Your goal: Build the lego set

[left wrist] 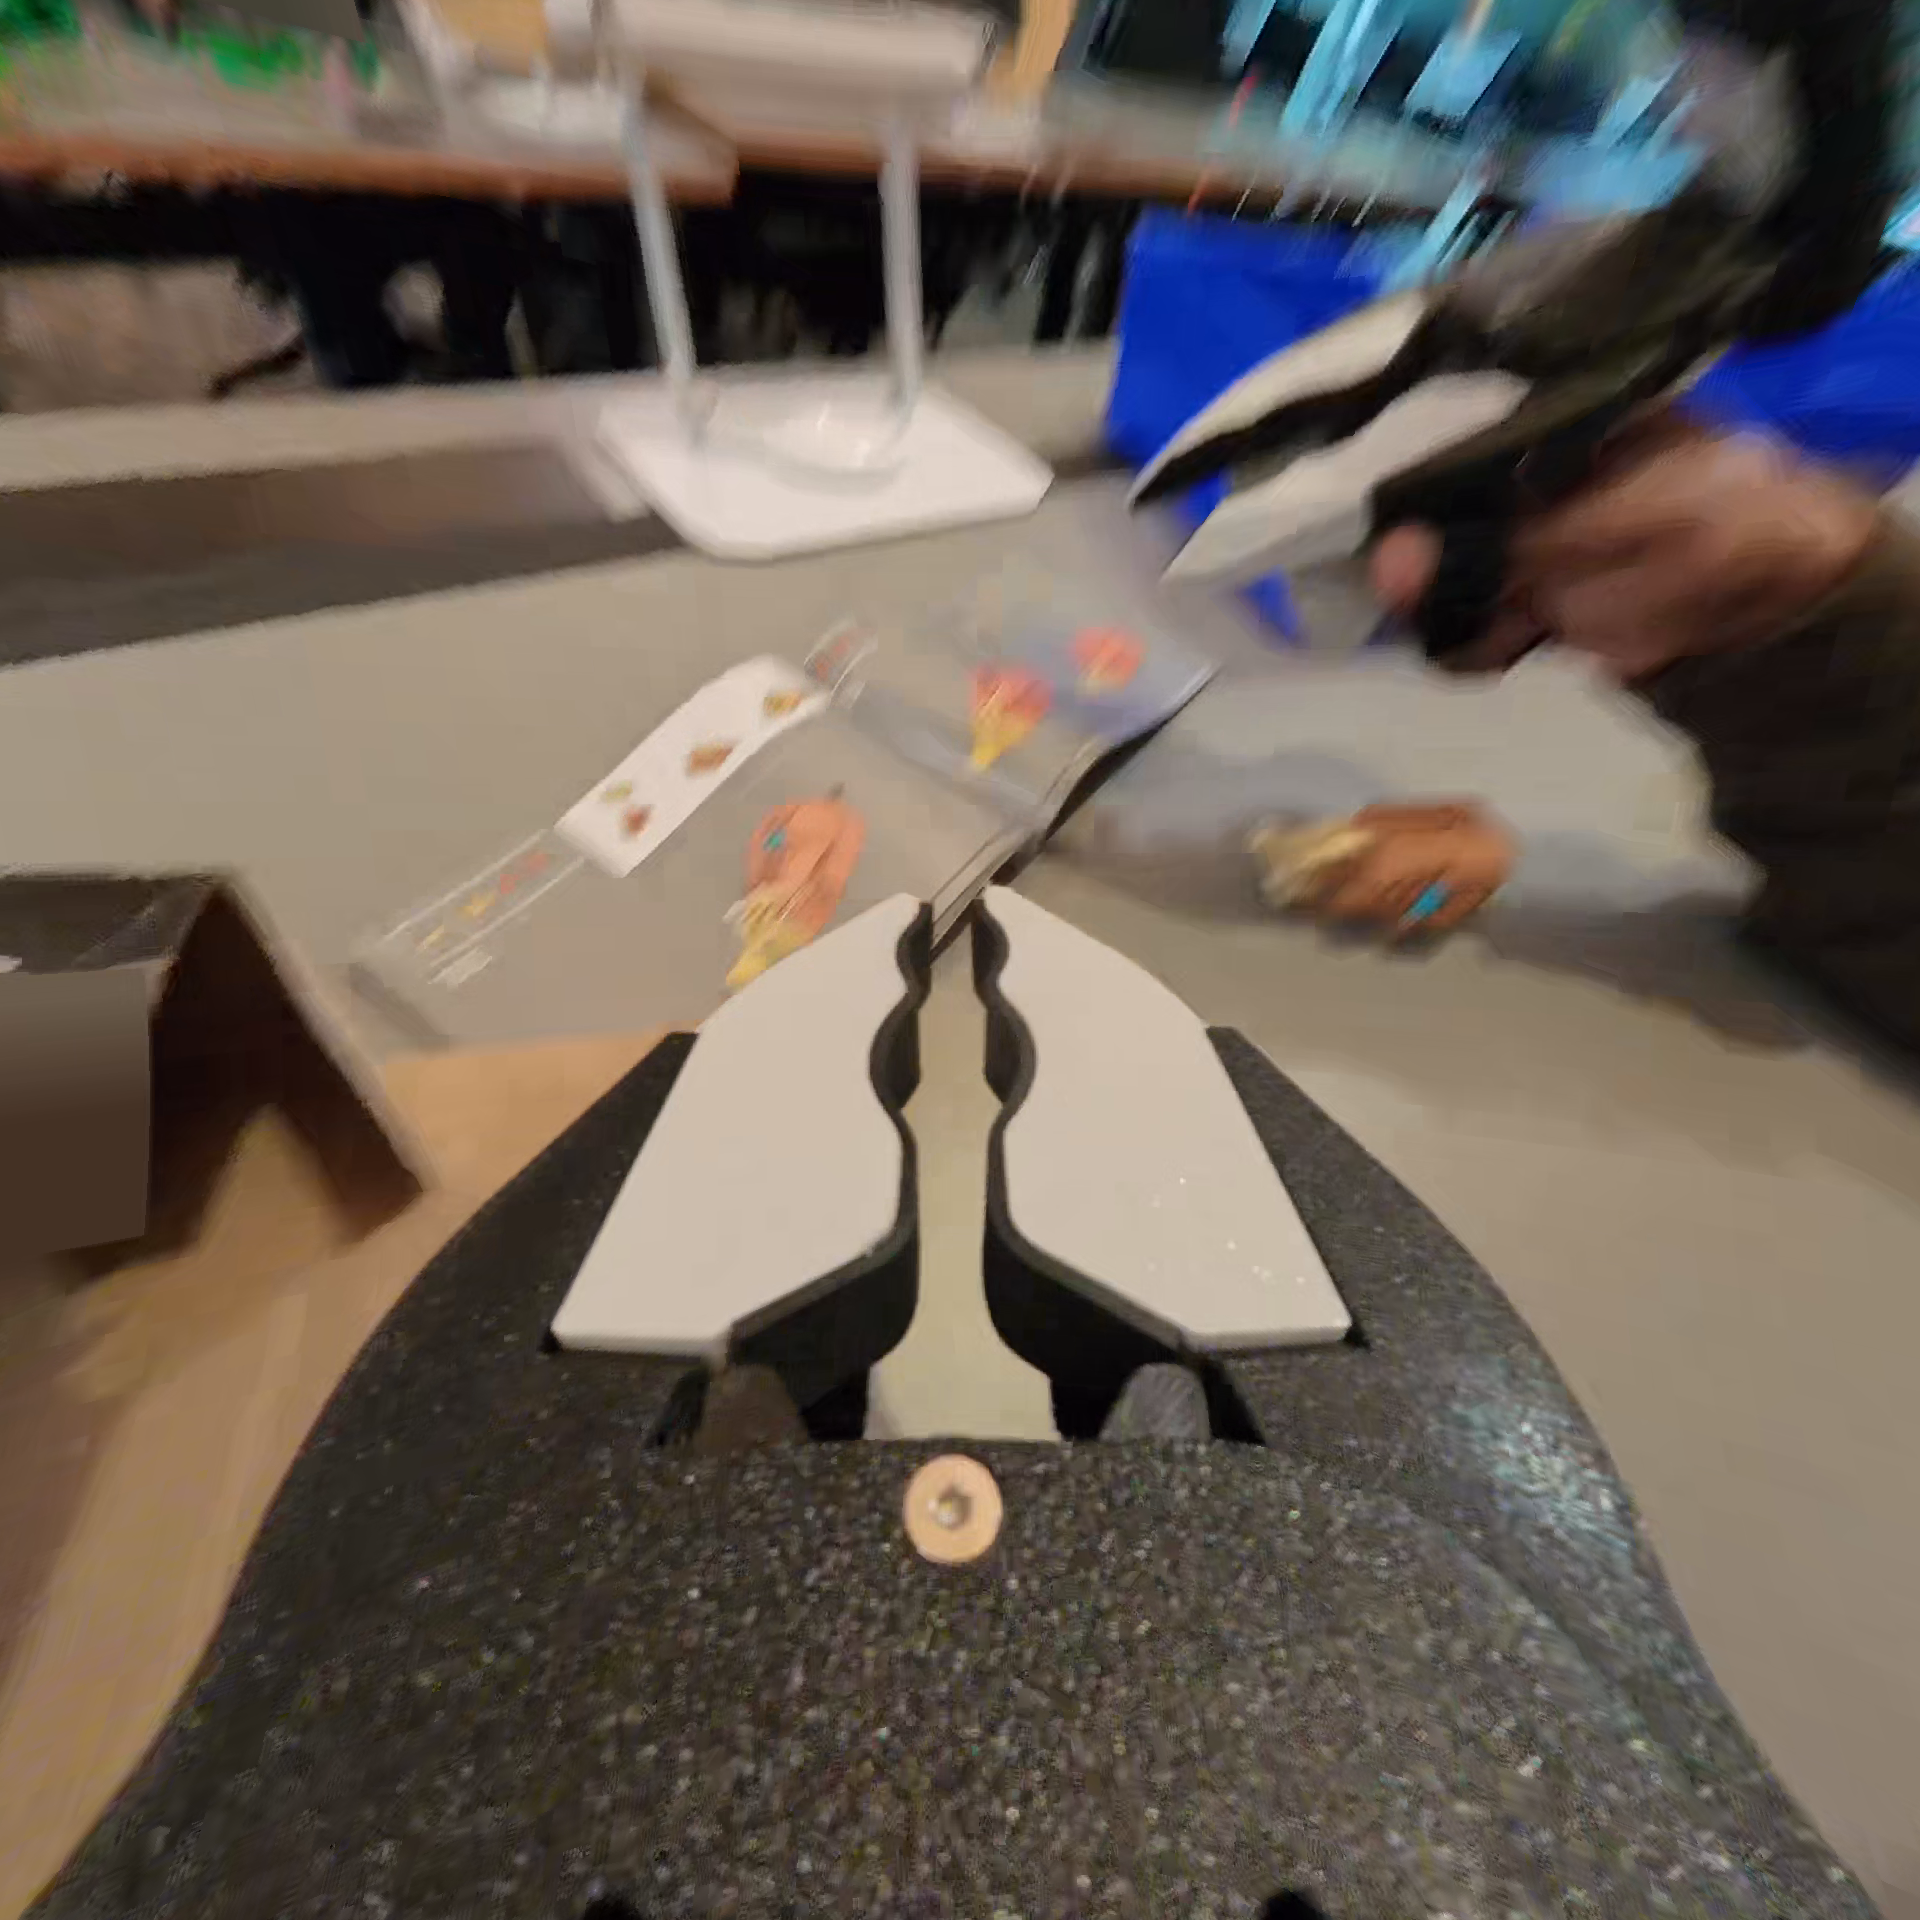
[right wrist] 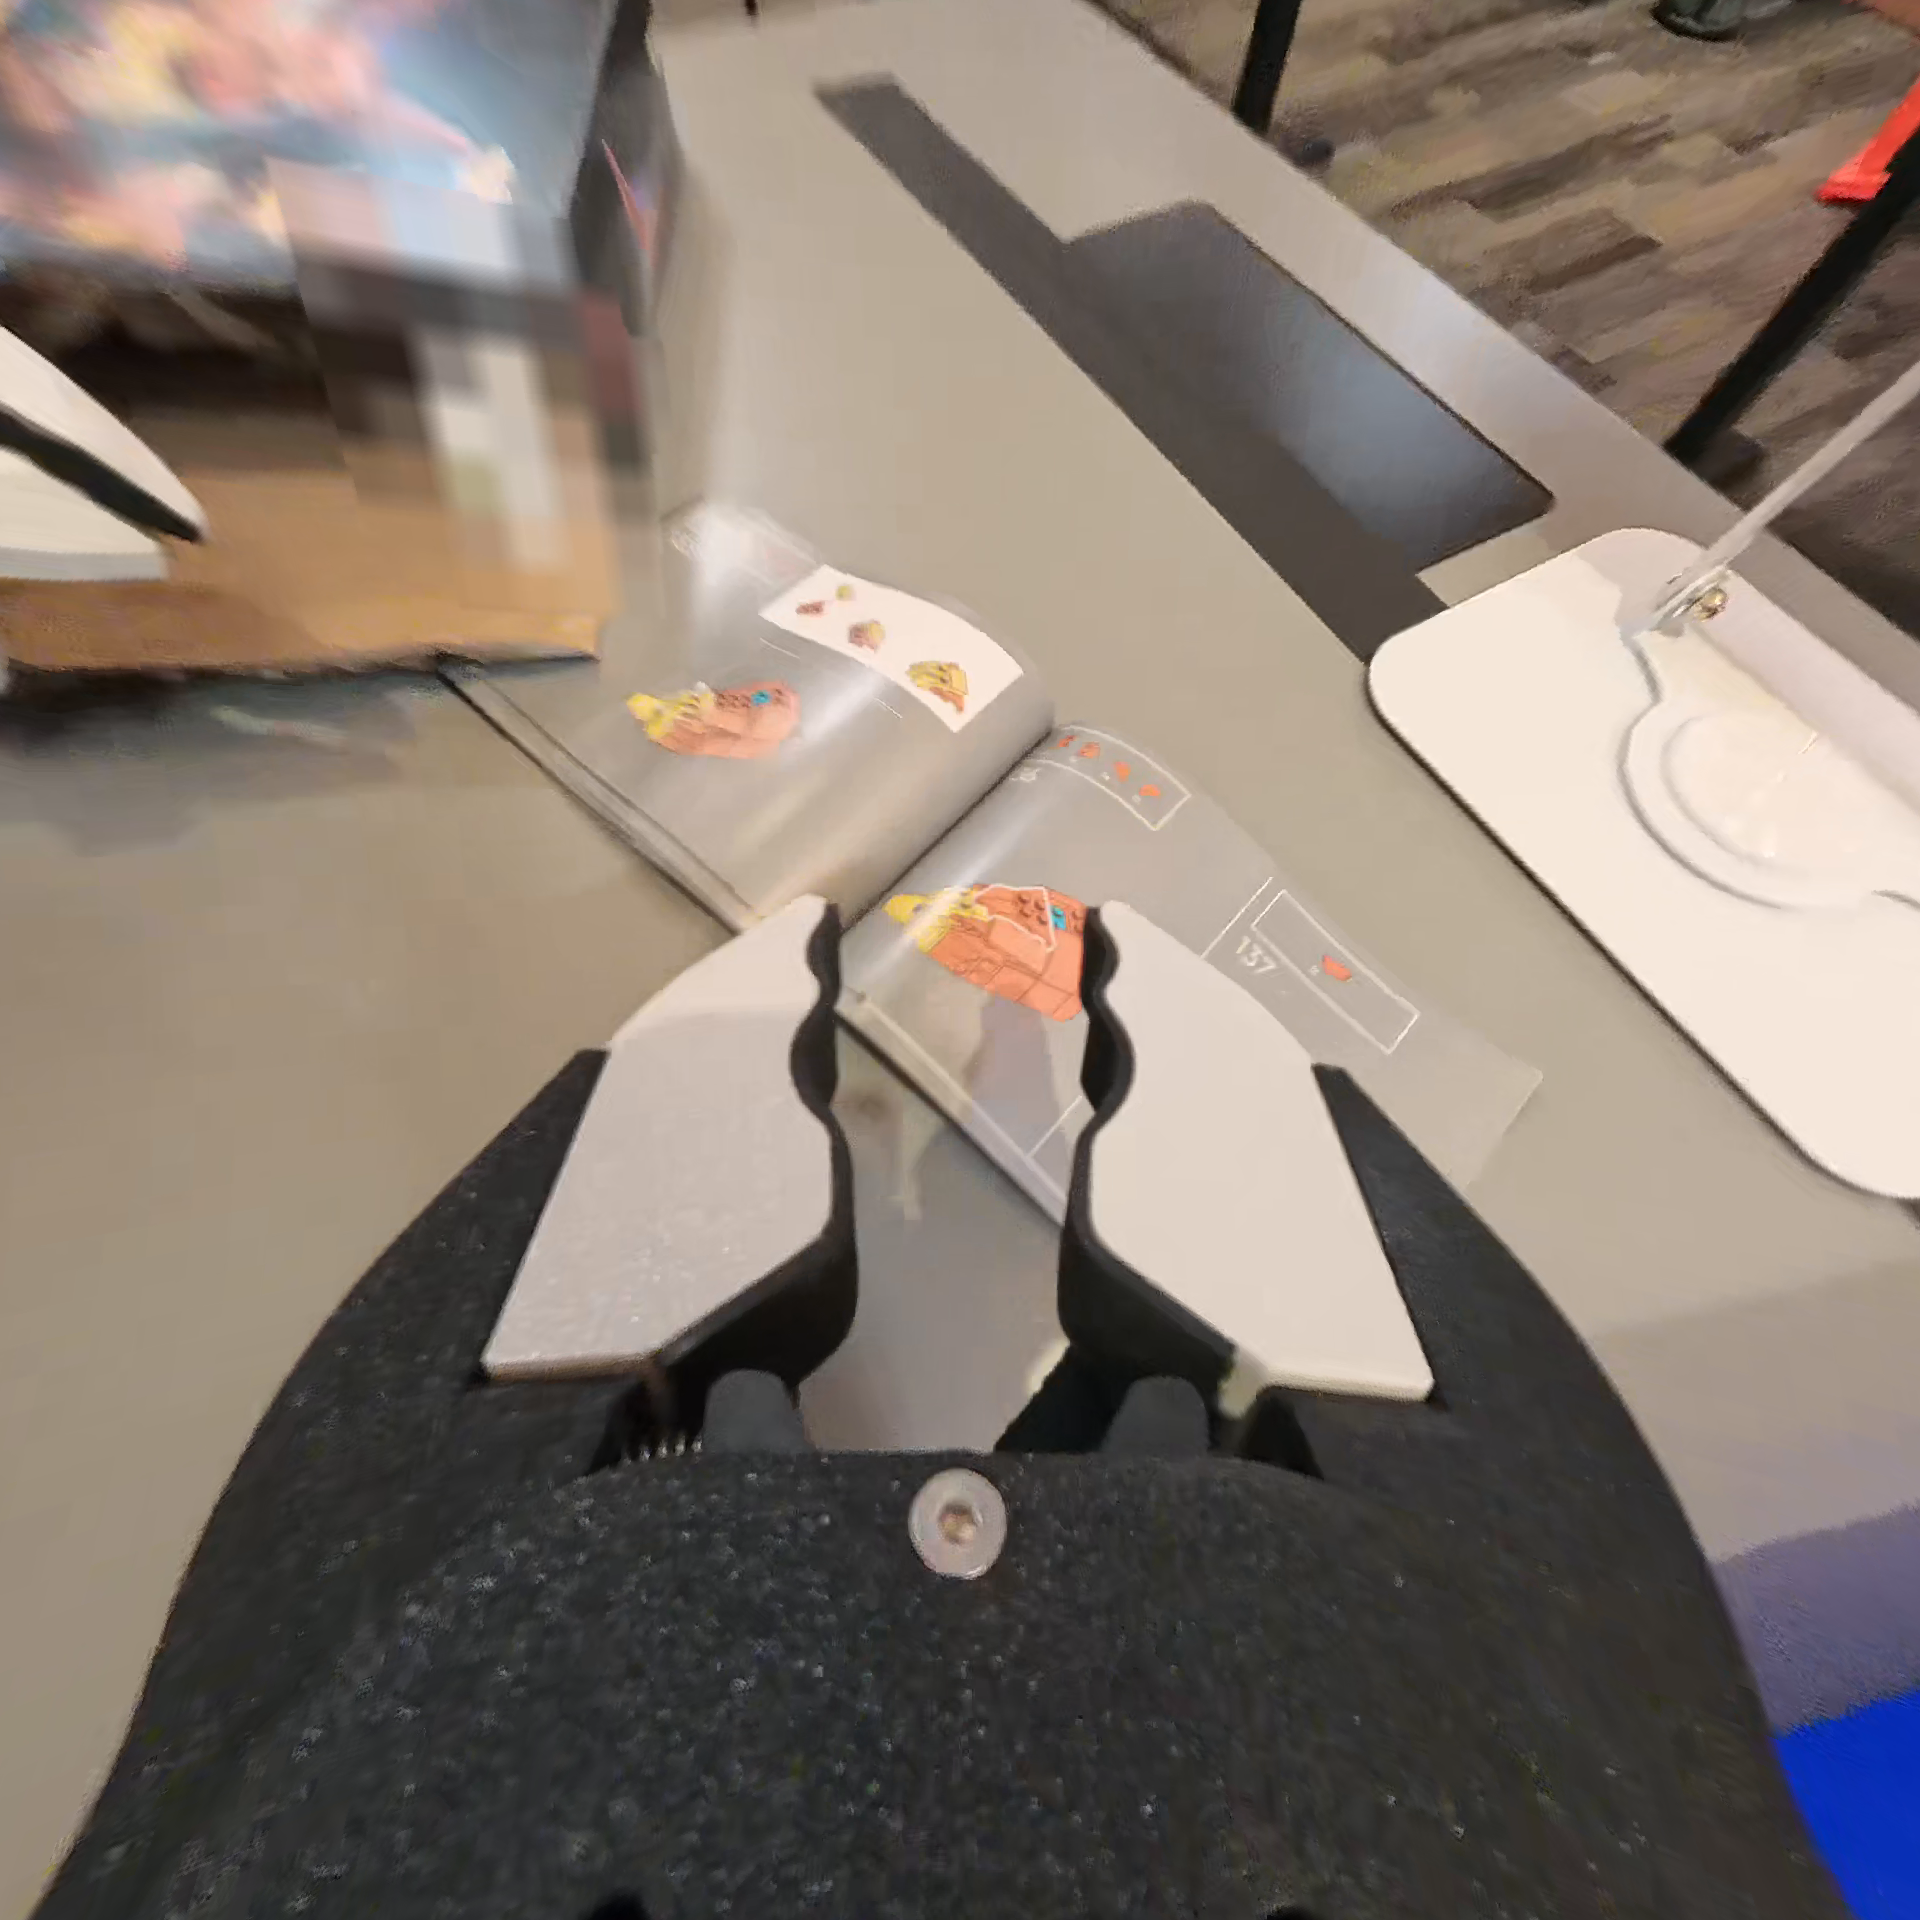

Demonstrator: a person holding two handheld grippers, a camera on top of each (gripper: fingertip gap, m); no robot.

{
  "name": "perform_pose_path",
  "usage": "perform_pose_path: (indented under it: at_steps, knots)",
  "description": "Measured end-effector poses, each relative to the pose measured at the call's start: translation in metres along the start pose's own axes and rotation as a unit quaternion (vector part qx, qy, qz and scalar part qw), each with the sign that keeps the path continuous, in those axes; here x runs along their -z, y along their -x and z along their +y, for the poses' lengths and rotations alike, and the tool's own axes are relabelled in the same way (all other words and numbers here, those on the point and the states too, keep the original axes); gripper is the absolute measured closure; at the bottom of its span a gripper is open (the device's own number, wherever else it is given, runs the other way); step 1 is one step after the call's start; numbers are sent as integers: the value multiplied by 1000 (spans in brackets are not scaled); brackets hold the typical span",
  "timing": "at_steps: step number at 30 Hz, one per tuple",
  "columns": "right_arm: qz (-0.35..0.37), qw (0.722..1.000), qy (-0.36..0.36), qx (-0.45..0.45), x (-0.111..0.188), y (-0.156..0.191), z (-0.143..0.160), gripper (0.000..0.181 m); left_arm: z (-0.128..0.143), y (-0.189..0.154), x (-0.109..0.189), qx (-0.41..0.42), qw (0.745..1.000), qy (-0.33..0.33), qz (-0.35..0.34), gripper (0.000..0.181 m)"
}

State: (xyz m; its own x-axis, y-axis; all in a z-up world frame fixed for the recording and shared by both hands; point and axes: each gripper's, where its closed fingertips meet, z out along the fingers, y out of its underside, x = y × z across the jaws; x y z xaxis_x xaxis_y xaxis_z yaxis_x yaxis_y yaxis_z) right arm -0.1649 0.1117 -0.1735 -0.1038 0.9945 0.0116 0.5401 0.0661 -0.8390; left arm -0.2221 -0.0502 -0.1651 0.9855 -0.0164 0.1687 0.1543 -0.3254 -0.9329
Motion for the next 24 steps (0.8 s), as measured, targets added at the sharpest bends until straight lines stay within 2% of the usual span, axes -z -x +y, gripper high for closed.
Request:
perform_pose_path:
  at_steps: [1, 4, 6, 11, 13, 18, 20, 24]
  knots:
    - [-14, 1000, -20, -15, 9, 3, -1, 142, -10, -11, -3, 17, 998, -50, 30, 179]
    - [-65, 992, -86, -63, 35, 18, -5, 157, -39, -39, -7, 73, 975, -184, 101, 181]
    - [-84, 985, -121, -92, 47, 31, -6, 166, -56, -49, -8, 125, 946, -269, 130, 181]
    - [-85, 969, -175, -155, 57, 61, -6, 179, -84, -50, -8, 318, 826, -427, 184, 181]
    - [-110, 955, -206, -183, 60, 80, -12, 180, -86, -50, -14, 348, 804, -452, 166, 181]
    - [-230, 913, -250, -227, 62, 137, -21, 172, -88, -69, -29, 395, 774, -473, 146, 181]
    - [-262, 901, -251, -238, 62, 150, -19, 168, -85, -76, -37, 404, 780, -456, 141, 181]
    - [-270, 889, -266, -256, 66, 151, -15, 167, -87, -77, -34, 396, 789, -450, 133, 181]
